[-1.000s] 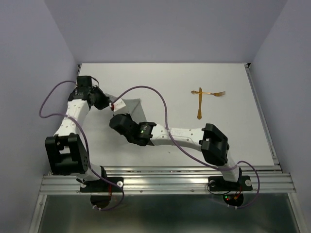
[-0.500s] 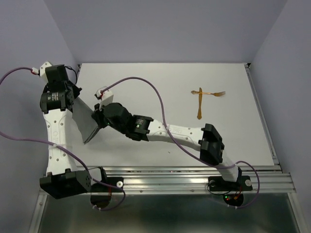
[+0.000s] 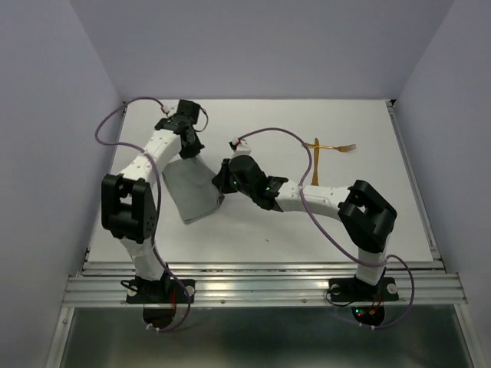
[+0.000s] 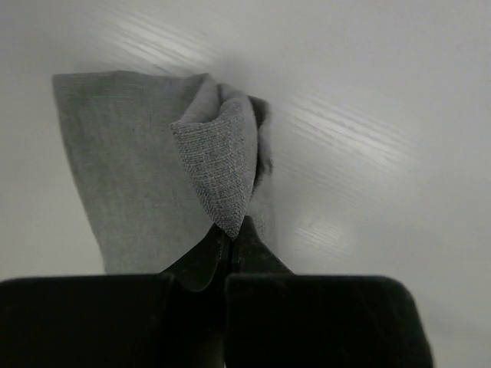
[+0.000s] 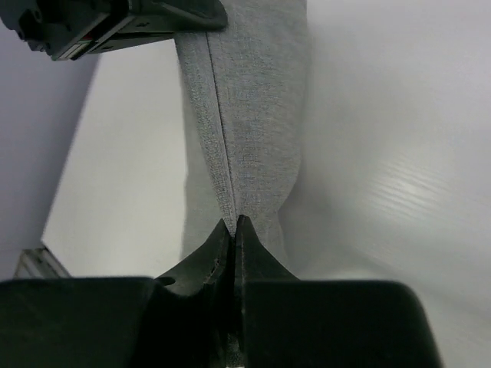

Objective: Fold the napkin into a case and place the utensils inside
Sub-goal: Turn over the upper triangle folded napkin at the center of the board.

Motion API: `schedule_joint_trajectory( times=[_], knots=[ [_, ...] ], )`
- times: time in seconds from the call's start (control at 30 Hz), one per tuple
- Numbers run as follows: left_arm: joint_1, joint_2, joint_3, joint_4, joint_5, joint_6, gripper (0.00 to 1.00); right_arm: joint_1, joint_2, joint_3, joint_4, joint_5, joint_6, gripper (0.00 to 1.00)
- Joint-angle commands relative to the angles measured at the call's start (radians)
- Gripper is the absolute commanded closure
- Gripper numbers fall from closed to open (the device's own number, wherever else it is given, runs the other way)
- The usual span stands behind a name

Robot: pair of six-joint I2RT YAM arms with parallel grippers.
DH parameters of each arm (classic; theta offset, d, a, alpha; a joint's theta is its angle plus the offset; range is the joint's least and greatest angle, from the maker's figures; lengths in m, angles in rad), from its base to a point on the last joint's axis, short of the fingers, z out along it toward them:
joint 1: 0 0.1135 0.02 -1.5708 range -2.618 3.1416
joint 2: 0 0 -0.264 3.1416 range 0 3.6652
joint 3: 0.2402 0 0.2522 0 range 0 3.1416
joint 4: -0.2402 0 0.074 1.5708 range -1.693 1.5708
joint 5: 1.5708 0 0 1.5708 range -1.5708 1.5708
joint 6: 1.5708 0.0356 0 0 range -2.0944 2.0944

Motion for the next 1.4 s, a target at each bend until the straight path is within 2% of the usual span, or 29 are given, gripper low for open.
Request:
schedule_joint_trajectory(
  times=[0.0,0.2,0.53,1.0,1.37],
  knots=[
    [-0.057,0.150,0.108,0.249,-0.178,-0.036,1.00,-0.003,-0.118,-0.190,-0.101,-0.050,0.085,0.99],
    [-0.172,0.342,0.242,0.234,-0.170,-0.034,1.00,-0.025,-0.209,-0.373,-0.096,0.010,0.123,0.99],
    [-0.293,0.430,0.265,0.229,-0.149,-0.030,1.00,-0.043,-0.282,-0.580,-0.099,0.045,0.131,0.99],
    [-0.424,0.539,0.378,0.169,-0.212,-0.002,1.00,-0.043,-0.305,-0.694,-0.076,0.095,0.094,0.99],
    [-0.471,0.562,0.397,0.169,-0.230,0.032,1.00,-0.043,-0.281,-0.724,-0.059,0.112,0.077,0.99]
  ],
)
